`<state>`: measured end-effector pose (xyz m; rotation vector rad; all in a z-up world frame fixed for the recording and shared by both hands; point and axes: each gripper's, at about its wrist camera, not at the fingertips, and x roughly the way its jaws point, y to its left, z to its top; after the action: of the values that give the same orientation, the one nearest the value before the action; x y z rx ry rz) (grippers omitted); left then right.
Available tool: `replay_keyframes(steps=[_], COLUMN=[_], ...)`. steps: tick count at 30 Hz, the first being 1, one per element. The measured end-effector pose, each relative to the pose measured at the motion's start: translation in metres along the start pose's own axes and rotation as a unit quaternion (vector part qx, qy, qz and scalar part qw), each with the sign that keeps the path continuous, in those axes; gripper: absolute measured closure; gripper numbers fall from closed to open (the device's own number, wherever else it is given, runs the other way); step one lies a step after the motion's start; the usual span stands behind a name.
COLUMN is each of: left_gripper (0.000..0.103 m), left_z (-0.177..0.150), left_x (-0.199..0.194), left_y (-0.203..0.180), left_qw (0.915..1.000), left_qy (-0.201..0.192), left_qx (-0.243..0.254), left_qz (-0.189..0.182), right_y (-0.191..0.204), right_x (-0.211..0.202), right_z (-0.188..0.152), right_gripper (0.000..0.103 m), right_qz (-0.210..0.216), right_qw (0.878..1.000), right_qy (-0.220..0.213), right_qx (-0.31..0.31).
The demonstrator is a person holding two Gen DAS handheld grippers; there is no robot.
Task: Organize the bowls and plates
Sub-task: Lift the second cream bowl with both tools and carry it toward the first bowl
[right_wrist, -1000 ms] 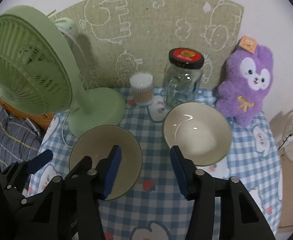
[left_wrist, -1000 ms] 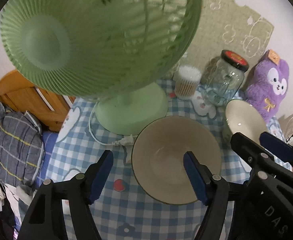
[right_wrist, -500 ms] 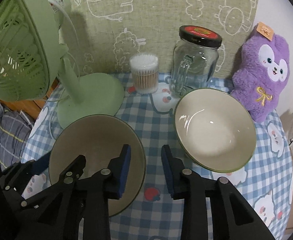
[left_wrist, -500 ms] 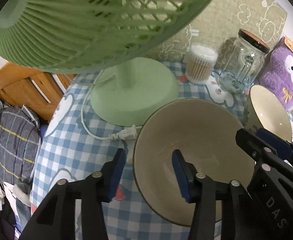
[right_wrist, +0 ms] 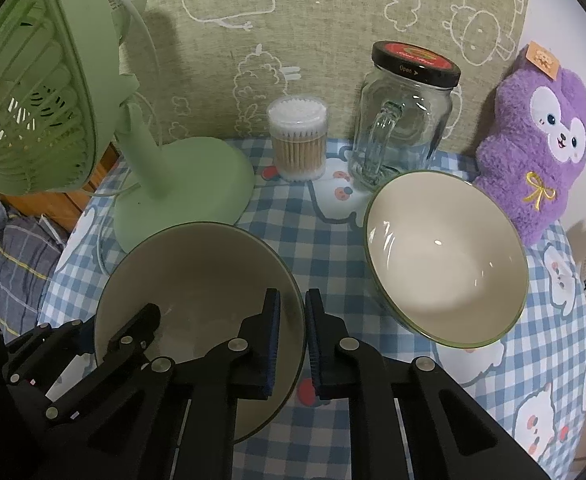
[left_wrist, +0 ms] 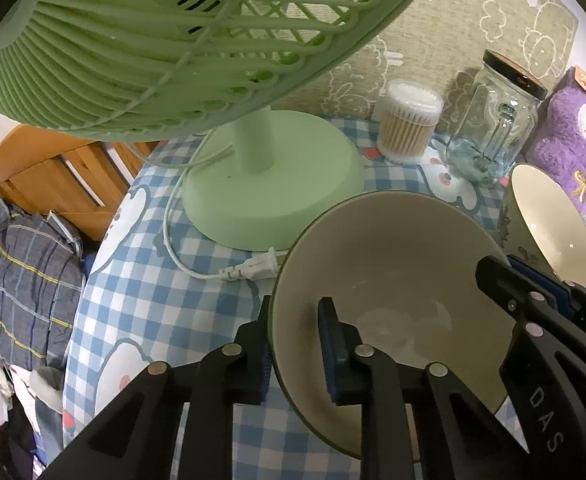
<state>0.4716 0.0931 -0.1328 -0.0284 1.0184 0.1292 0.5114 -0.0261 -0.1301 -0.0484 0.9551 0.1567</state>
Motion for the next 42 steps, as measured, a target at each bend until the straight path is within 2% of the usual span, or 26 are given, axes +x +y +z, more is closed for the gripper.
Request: replay_keyframes(steps=[14, 42], left_gripper=[0.088, 0.088], left_z=[-0.002, -0.053], left_x=[-0.001, -0.052], left_y=[0.000, -0.020], left_qw=[0.9999, 0.9996], left_qy=[0.013, 0.021], left_qx=[0.001, 0.017], left_qz=[0.000, -0.007], right_y=[-0.001, -0.015], right_x=[-0.004, -0.057], right_z=[-0.005, -0.059], right_gripper=[0.089, 0.089], right_qz=[-0.013, -0.033], right_qw=[1.000, 0.999], right_qy=[0.007, 0.023], right_qx=[0.010, 0.025])
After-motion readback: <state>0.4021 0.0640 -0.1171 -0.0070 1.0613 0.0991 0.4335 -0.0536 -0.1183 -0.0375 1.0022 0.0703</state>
